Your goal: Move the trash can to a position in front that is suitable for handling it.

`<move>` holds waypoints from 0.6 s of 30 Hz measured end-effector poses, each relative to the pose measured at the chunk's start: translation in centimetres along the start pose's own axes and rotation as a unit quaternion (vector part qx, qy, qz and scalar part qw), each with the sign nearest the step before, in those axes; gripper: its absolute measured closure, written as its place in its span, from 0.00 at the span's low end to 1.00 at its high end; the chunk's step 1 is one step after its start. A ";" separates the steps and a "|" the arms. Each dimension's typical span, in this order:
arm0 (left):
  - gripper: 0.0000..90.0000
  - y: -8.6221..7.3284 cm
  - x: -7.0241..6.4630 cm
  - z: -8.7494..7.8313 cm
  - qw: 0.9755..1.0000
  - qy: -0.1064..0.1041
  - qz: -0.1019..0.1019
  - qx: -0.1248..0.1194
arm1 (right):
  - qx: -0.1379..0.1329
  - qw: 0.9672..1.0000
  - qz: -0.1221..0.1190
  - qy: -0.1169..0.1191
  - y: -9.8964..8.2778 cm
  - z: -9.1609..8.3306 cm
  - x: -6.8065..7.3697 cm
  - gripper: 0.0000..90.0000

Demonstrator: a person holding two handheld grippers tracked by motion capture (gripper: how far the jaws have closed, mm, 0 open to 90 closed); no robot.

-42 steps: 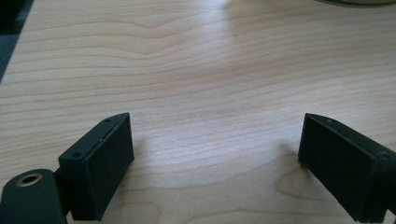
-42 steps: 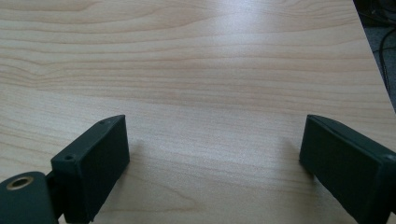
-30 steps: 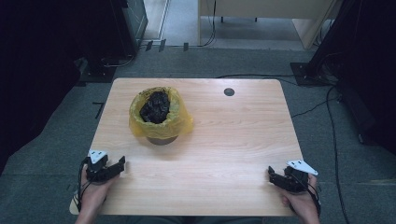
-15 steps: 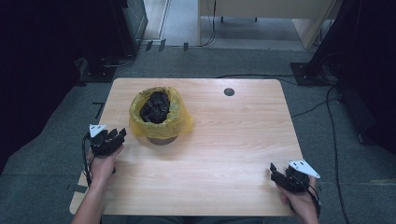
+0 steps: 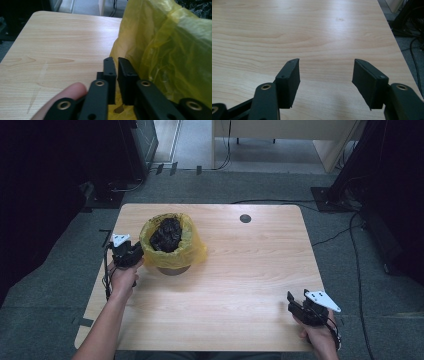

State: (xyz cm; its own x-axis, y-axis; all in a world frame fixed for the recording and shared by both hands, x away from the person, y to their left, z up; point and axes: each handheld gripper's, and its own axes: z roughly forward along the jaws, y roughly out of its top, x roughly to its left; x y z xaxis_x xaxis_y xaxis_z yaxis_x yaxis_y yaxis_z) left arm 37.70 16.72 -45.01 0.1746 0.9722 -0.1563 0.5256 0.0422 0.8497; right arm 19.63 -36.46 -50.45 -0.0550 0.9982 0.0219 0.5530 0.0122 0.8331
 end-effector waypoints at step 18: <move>0.99 -0.2 -2.3 0.6 1.000 -0.016 -0.004 0.001 | -0.046 0.998 -0.011 0.043 4.5 1.4 3.6 0.75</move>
State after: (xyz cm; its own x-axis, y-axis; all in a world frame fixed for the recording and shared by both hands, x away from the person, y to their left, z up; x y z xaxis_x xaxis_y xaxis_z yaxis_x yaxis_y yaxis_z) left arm 37.70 14.36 -45.12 0.1975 0.9639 -0.1785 0.5283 0.0487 0.8477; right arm 23.09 -32.73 -47.45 -0.1395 0.9891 0.0464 0.4729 0.0254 0.8808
